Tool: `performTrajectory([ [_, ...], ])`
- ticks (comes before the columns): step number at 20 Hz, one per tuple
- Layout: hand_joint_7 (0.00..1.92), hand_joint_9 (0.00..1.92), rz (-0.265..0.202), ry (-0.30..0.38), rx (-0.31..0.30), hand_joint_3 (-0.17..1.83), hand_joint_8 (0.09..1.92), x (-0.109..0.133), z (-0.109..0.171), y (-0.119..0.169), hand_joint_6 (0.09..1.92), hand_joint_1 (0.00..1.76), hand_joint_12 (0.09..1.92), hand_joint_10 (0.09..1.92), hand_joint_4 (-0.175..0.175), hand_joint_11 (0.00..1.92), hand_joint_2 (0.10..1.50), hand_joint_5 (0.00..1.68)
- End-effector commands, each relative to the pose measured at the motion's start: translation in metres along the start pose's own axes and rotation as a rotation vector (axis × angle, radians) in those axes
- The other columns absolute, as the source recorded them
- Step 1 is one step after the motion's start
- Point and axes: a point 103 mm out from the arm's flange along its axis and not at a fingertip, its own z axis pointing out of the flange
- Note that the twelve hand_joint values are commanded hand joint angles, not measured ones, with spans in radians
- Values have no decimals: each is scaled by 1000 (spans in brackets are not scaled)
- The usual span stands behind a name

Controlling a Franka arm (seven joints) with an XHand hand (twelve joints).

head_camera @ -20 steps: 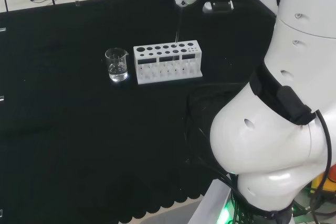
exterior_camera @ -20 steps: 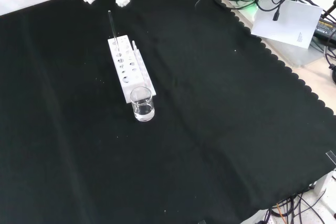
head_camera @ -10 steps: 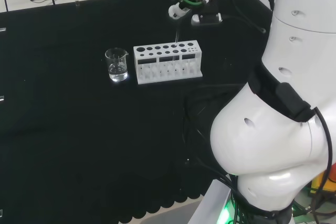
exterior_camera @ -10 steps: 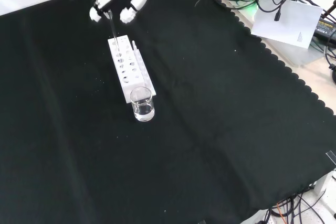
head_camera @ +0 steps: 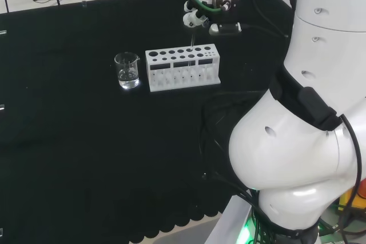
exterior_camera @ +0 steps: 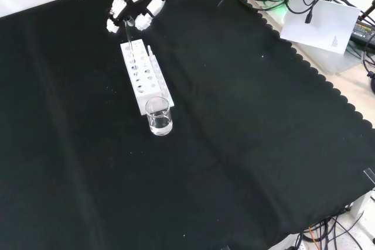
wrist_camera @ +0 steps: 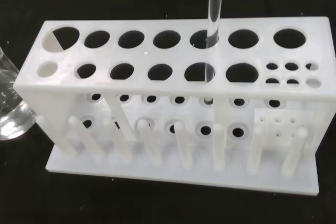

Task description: Take the glass rod from the white test tube rack.

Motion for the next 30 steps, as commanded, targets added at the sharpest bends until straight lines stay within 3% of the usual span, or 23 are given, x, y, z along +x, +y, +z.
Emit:
performTrajectory([
  [1, 654, 1076, -28, -17, -40, -175, 984, 3, -4, 3, 357, 812, 1211, 971, -175, 882, 1359, 409],
  [5, 782, 1247, -62, 10, -108, -175, 1167, 20, -11, 10, 914, 1118, 912, 1124, -175, 1305, 1322, 491],
  [7, 850, 1309, -64, 21, -140, -101, 1339, 27, -14, 14, 1170, 1190, 814, 1159, -175, 1345, 1285, 591],
  [8, 872, 1328, -64, 27, -152, -76, 1377, 28, -16, 14, 1202, 1207, 790, 1170, -175, 1343, 1268, 633],
  [10, 920, 1357, -66, 15, -192, -73, 1374, 32, -19, 15, 1109, 1236, 768, 1186, -175, 1348, 1231, 749],
  [14, 1071, 1434, -47, -54, -248, -167, 1181, 33, -31, 8, 618, 1287, 724, 1109, -175, 1462, 1162, 1070],
  [19, 1136, 1494, -12, -68, -286, -175, 1086, 30, -64, -4, 289, 1306, 627, 996, -175, 1570, 1122, 1245],
  [23, 1147, 1524, 3, -78, -279, -175, 1070, 27, -94, -20, 160, 1309, 581, 947, -175, 1613, 1114, 1307],
  [30, 1154, 1539, -7, -103, -266, -175, 1060, 42, -131, -46, 125, 1310, 570, 935, -175, 1635, 1110, 1326],
])
